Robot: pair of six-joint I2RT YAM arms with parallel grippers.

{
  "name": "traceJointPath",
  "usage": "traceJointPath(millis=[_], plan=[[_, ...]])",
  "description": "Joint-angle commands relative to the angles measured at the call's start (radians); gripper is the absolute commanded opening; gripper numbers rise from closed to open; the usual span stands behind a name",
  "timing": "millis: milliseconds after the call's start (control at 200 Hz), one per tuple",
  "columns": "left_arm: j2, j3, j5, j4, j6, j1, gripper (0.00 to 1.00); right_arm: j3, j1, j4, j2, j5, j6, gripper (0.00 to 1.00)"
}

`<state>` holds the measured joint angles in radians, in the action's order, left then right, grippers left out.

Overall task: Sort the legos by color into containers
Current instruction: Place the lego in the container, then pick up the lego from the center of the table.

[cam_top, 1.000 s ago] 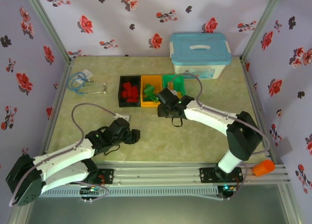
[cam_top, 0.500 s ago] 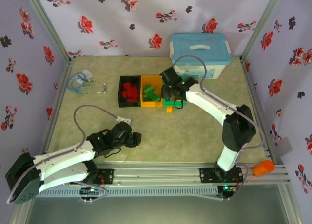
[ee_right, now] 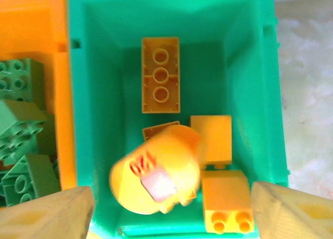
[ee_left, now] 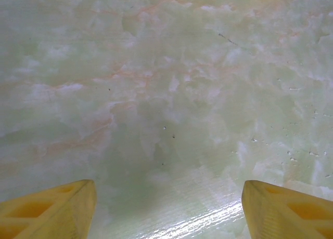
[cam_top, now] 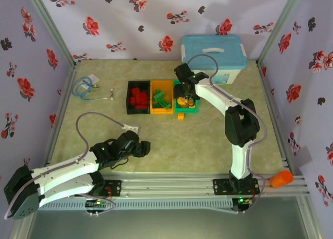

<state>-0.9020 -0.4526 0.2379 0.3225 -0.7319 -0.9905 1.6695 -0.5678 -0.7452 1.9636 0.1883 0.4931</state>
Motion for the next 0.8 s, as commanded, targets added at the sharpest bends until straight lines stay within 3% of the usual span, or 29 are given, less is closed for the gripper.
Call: traceJointPath(millis=[0,270,420,790], plan=[[0.024,-0.005,0.041,0.023,-0.015,-0.007,0.74,0.018,-0.065,-0.035,-0.081,0.127,-0.028,0.91],[0.004,-0.006,0.052,-0.004,-0.008,-0.007,0.73,-0.269,-0.157,0.127,-0.263,0.059,0.007,0.86],[-0.02,-0.014,0.056,-0.021,-0.019,-0.001,0.71,-0.425,-0.167,0.207,-0.313,0.021,0.065,0.77],[-0.016,-0.043,0.023,-0.003,-0.026,0.052,0.7,-0.543,-0.168,0.336,-0.213,-0.024,0.12,0.65]])
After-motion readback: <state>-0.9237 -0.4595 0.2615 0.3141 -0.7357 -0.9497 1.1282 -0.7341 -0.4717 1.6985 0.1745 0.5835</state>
